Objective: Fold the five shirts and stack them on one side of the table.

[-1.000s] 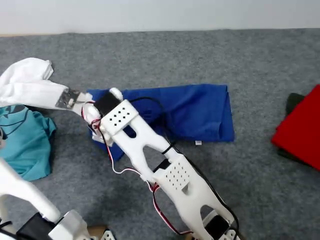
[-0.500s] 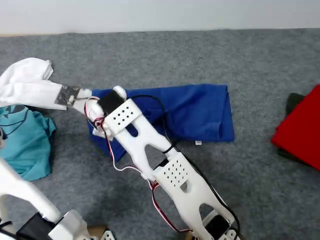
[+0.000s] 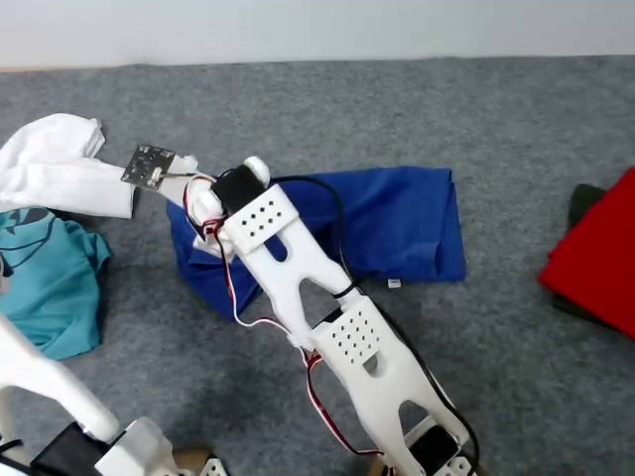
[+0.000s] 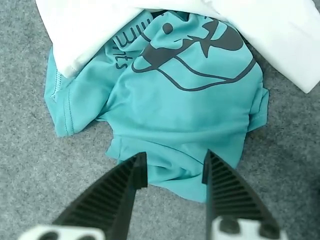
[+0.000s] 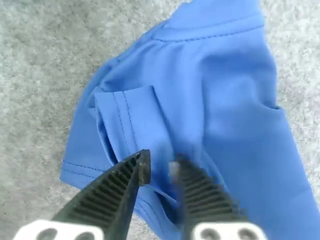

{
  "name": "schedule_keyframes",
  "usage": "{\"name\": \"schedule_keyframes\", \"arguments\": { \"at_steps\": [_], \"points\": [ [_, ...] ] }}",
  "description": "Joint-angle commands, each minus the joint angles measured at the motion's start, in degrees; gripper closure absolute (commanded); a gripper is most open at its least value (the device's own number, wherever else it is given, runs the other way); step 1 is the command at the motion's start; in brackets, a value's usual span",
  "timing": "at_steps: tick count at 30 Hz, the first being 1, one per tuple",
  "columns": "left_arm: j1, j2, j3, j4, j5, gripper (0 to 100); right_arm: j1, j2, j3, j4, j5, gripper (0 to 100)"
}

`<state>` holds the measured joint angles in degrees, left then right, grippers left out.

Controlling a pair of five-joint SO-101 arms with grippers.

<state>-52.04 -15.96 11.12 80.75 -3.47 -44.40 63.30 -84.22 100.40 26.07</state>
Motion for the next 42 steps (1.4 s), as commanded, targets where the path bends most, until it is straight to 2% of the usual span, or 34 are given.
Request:
{"name": "schedule_keyframes", "arguments": {
  "at_steps": [1, 12, 22, 27, 29, 34, 42],
  "points": [
    [0.4, -2.6, -0.2, -0.7, -0.3, 82, -1.4, -1.7, -2.7, 2.2, -2.5, 79.0],
    [0.4, -2.6, -0.2, -0.7, -0.4, 82, -5.7, -2.9, 3.4, 2.3, -2.6, 79.0],
    [0.4, -2.5, -0.2, -1.1, -0.4, 82, -2.9, -3.6, 10.5, 1.1, -2.4, 79.0],
    [0.5, -2.2, -0.2, -1.1, -0.3, 82, -0.7, -3.6, 12.8, -3.0, 0.9, 79.1],
    [1.5, -2.2, -0.1, -1.0, -0.3, 82, -0.2, -3.6, 14.0, -5.0, 2.8, 82.0],
    [4.0, -2.6, 1.5, -1.0, -0.2, 82, 0.0, -4.1, 14.1, -6.0, 8.2, 99.3],
    [4.1, -2.6, 1.8, -1.1, -0.3, 82, 1.6, -5.2, 7.6, -1.7, 8.9, 98.8]
  ]
}}
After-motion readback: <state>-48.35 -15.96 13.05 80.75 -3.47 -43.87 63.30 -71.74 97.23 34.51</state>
